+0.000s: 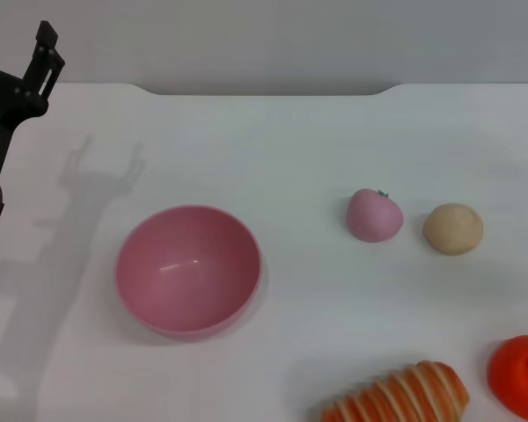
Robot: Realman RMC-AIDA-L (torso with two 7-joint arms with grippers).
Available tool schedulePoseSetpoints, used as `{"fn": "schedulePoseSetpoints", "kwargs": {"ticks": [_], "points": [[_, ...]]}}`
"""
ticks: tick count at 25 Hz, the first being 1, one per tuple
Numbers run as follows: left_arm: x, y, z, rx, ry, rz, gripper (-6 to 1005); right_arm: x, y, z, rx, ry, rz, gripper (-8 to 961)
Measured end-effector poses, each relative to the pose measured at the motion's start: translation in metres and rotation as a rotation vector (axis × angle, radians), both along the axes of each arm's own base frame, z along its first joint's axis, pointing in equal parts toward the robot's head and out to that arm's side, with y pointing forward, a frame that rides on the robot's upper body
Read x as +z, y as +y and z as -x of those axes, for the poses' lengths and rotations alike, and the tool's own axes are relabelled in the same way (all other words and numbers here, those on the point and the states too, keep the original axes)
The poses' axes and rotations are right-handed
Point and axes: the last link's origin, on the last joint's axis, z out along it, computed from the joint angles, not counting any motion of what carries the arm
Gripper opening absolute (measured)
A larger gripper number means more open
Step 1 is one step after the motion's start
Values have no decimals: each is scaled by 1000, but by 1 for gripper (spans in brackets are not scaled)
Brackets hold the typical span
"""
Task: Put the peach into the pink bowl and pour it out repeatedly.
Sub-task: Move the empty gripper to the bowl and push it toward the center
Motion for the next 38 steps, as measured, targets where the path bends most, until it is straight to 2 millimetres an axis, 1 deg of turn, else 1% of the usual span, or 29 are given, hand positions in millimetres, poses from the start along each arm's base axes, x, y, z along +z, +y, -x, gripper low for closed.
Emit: {"fn": "schedulePoseSetpoints", "kwargs": {"ticks": [14,17,19,20,21,23,25,27,28,29,30,32,33,35,37,38], "points": [[2,2,0,6,-13,-10,803,-2,3,-1,-12,11,17,487],[8,5,-1,3,-89,-9,803,-2,4,-2,-17,15,23,487],[16,10,-1,-11,-200,27,803,-2,4,-2,-18,16,23,487],[16,10,-1,-11,-200,27,802,-2,4,-2,-19,16,22,487],[29,20,0,-31,-317,91,802,-2,4,-2,-19,17,23,487],[39,28,-2,-64,-388,166,802,-2,5,-2,-17,16,25,487],[50,38,-8,-120,-462,289,802,-2,5,-2,-18,16,27,487],[62,48,-19,-179,-512,443,802,-3,6,-2,-20,17,29,487],[67,52,-26,-211,-511,524,801,-3,7,-1,-21,19,33,487],[72,55,-31,-229,-507,569,801,-3,7,-1,-21,19,33,487],[76,57,-42,-269,-476,671,801,-4,8,-1,-21,19,36,487],[86,60,-61,-323,-397,820,801,-4,9,-1,-23,20,41,487],[85,59,-73,-329,-314,952,800,-4,11,0,-22,19,44,487],[85,59,-84,-298,-219,1079,797,-3,12,1,-20,19,44,487],[82,58,-93,-207,-98,1201,795,-3,13,2,-17,18,44,487],[74,59,-96,-48,48,1286,794,-2,13,2,-15,18,43,487]]}}
